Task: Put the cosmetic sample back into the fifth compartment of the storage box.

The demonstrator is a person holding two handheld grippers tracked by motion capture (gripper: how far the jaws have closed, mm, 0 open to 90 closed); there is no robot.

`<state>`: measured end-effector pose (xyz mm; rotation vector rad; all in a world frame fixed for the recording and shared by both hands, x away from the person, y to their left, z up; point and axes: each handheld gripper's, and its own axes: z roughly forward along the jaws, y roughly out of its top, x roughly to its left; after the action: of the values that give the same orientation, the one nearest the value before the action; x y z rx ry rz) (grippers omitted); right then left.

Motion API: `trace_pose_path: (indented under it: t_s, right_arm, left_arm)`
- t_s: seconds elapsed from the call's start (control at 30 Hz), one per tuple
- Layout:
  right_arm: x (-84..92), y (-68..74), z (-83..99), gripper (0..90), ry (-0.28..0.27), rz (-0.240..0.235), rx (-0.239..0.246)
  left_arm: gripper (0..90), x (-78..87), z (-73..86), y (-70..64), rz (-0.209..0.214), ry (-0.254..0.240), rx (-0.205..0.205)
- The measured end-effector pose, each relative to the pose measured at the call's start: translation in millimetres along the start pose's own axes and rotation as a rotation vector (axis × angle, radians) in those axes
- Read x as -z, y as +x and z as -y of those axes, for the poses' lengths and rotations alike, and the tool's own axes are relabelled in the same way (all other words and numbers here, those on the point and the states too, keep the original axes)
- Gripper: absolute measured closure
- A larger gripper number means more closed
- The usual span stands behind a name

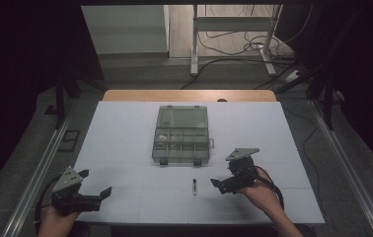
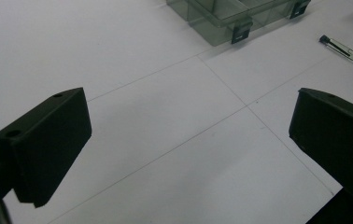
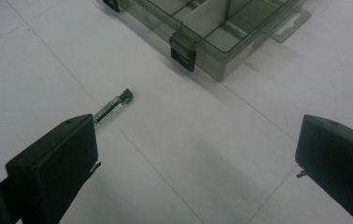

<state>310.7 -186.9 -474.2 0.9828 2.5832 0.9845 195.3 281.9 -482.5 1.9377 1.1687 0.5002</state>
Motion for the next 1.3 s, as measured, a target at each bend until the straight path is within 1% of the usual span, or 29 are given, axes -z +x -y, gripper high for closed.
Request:
trace_pose_path:
  t_s: [0.17, 0.2, 0.37, 0.43, 0.5, 0.67, 0.7, 0.83, 0.9, 0.93, 0.97, 1.03, 1.13, 1.3]
  right_arm:
    - [-6.2, 4.4, -3.7, 0.0, 0.027, -0.007, 0.002]
    - [-9.2, 6.8, -5.6, 0.0, 0.036, -0.021, 0.004]
    - [-15.5, 10.7, -9.0, 0.0, 0.051, -0.034, 0.021]
    - [-19.1, 13.4, -11.0, 0.0, 0.062, -0.039, 0.021]
    - [-25.2, 17.2, -13.7, 0.0, 0.085, -0.051, 0.032]
    - [-32.0, 22.0, -16.7, 0.0, 0.108, -0.062, 0.035]
    - [-35.9, 24.8, -18.4, 1.8, 0.122, -0.068, 0.037]
    - [-42.7, 29.6, -21.0, 6.0, 0.149, -0.077, 0.04]
    - [-44.5, 31.0, -21.6, 7.6, 0.155, -0.08, 0.041]
    - [-47.7, 33.5, -22.9, 9.9, 0.164, -0.091, 0.049]
    - [-47.7, 33.5, -22.9, 9.9, 0.164, -0.091, 0.049]
    - [-50.7, 36.1, -24.3, 13.4, 0.175, -0.093, 0.054]
    - [-56.6, 40.9, -26.7, 22.2, 0.192, -0.096, 0.069]
    - [-63.7, 48.1, -26.2, 39.2, 0.226, -0.093, 0.115]
  left_arm:
    - [0.0, -0.1, -0.1, -0.2, 0.0, 0.001, -0.001]
    - [0.0, -0.2, -0.1, -0.1, 0.001, 0.001, -0.001]
    - [0.0, -0.3, -0.1, 0.1, 0.002, 0.001, 0.0]
    - [0.0, -0.3, -0.1, 0.1, 0.002, 0.002, 0.0]
    - [0.0, -0.3, -0.2, 0.2, 0.001, 0.002, -0.002]
    - [0.0, -0.3, -0.2, 0.2, 0.002, 0.002, -0.003]
    - [0.0, -0.3, -0.2, 0.2, 0.002, 0.002, -0.003]
    - [0.0, -0.3, -0.2, 0.2, 0.002, 0.002, -0.003]
    - [0.0, -0.3, -0.1, 0.2, 0.003, 0.001, -0.001]
    - [0.0, -0.3, -0.2, 0.3, 0.002, 0.001, -0.002]
    - [0.0, -0.3, -0.1, 0.4, 0.003, 0.001, -0.002]
    - [0.0, -0.4, -0.2, 0.3, 0.003, 0.001, -0.003]
    - [0.0, -0.5, -0.3, 0.1, 0.003, 0.002, -0.006]
    - [0.0, -0.5, -0.3, 0.1, 0.004, 0.002, -0.007]
